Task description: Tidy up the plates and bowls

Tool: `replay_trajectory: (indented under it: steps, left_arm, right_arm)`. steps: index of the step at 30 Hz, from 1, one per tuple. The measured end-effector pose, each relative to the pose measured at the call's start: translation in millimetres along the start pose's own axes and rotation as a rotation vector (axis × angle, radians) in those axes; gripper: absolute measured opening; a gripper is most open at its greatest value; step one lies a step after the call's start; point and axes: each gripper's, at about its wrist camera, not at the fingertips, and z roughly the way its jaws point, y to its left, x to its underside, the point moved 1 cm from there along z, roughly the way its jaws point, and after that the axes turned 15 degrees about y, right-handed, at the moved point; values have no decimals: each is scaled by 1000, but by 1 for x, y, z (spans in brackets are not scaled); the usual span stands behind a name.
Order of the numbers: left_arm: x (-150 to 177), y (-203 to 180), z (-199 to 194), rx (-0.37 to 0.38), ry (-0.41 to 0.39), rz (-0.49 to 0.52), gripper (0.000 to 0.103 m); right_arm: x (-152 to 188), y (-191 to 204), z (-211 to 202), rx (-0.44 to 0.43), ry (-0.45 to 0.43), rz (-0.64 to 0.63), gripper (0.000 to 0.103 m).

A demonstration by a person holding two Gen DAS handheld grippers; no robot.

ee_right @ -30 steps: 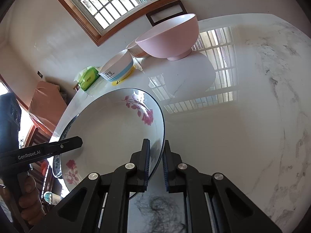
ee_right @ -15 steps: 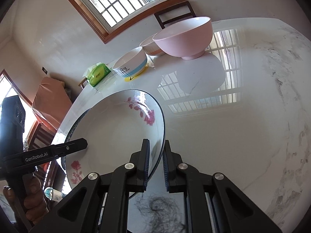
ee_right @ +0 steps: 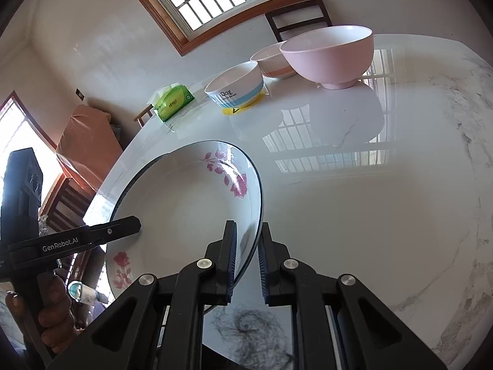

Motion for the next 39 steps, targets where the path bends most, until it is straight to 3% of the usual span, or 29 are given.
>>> replay_trajectory:
  steps: [18,39]
  left_arm:
    - [8,52,-13,7,-19,-101,17]
    - [2,87,-13,-8,-29,-169,17]
  right_arm:
    - [-6,51,23,3,54,-106,14]
    - [-16,82,46,19,96,-180,14]
